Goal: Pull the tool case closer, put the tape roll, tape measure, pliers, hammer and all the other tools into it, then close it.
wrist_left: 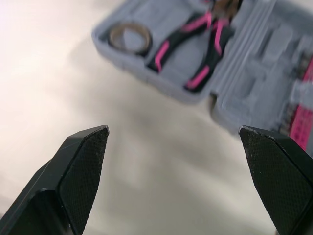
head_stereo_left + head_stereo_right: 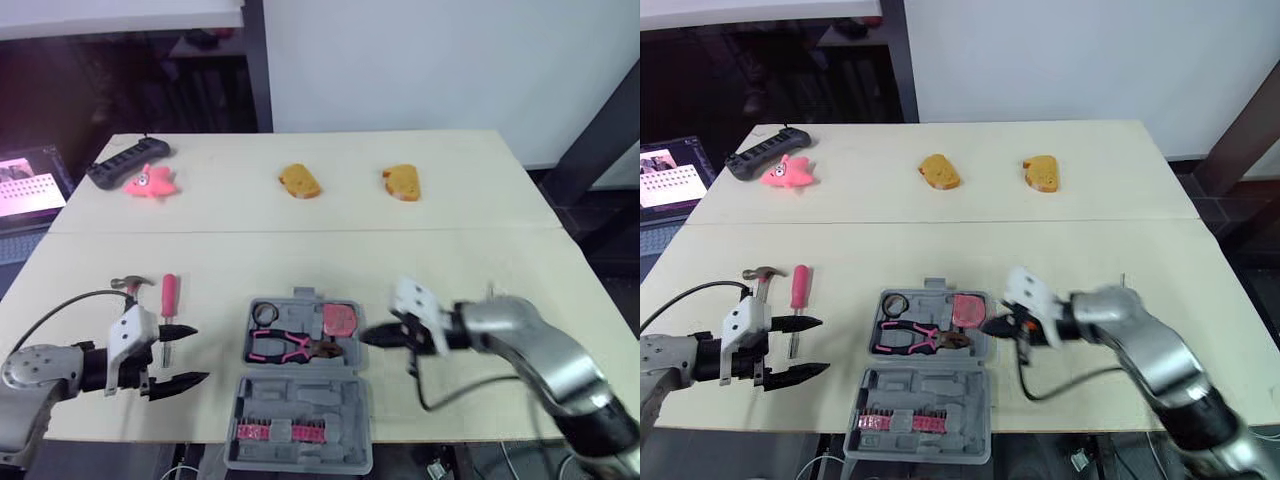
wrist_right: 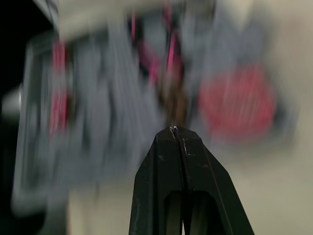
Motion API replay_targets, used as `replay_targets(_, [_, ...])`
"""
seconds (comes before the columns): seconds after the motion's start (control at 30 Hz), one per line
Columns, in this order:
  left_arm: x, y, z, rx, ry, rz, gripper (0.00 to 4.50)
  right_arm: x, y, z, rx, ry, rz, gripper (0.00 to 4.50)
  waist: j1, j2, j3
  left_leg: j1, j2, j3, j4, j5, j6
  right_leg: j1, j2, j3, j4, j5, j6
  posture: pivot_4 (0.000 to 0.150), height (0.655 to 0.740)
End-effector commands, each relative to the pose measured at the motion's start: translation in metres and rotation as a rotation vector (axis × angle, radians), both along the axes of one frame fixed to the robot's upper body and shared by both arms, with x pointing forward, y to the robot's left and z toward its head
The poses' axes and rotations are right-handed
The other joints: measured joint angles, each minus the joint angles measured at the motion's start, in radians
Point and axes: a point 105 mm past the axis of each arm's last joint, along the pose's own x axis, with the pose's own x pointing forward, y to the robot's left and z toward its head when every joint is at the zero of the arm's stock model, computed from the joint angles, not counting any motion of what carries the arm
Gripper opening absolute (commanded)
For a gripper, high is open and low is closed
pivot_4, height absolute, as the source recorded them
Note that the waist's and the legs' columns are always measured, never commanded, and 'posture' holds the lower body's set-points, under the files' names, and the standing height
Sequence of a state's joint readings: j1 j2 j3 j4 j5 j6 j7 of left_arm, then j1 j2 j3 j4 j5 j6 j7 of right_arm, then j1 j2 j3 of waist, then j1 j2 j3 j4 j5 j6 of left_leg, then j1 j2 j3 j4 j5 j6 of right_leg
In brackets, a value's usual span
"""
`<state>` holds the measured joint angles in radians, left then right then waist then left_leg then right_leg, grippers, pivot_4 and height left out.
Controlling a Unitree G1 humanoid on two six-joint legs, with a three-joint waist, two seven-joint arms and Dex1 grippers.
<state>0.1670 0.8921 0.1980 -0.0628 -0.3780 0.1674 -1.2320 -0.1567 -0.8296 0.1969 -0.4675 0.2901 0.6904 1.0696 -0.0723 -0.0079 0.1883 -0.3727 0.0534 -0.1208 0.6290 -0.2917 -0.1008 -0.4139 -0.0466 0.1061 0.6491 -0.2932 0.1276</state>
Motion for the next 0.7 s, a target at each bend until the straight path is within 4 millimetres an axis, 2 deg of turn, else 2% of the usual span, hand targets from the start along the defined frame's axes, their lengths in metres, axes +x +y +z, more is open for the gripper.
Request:
replay_targets(0.03, [-0.002, 0.001, -0.002, 0.038, 0.004, -0.037, 3.73, -0.007, 0.003, -0.007, -0.027, -0.037, 0.039, 0.00, -0.001, -0.001, 0.001, 0.001, 0.000, 0.000, 0.000, 0.000, 0.000, 0.000, 0.000, 0.000, 0.000, 0.001, -0.001, 0.150, 0.7400])
replay_targets(0.27, [-0.007, -0.014, -0.014, 0.071, 0.029, -0.107, 0.14, 0.002, 0.000, -0.036, -0.153, -0.057, -0.001, 0.00, 0.007, -0.004, 0.002, -0.001, 0.000, 0.000, 0.002, 0.000, -0.001, 0.001, 0.000, 0.001, -0.001, 0.001, -0.002, 0.150, 0.7400])
replay_targets(0.4, [-0.003, -0.031, -0.035, 0.101, 0.031, -0.139, 0.06, 0.003, 0.013, -0.040, -0.152, -0.060, 0.014, 0.00, 0.008, -0.003, 0.003, 0.000, 0.000, 0.000, 0.002, 0.000, -0.001, 0.001, 0.000, 0.000, 0.000, 0.002, 0.001, 0.150, 0.7400])
replay_targets(0.7, [0.017, -0.070, -0.055, 0.079, 0.025, -0.184, 0.06, 0.006, 0.036, -0.041, -0.158, -0.063, 0.049, 0.00, 0.019, -0.003, 0.002, 0.000, 0.000, 0.000, 0.003, 0.001, -0.001, 0.002, 0.000, 0.001, 0.000, 0.003, 0.002, 0.150, 0.7400])
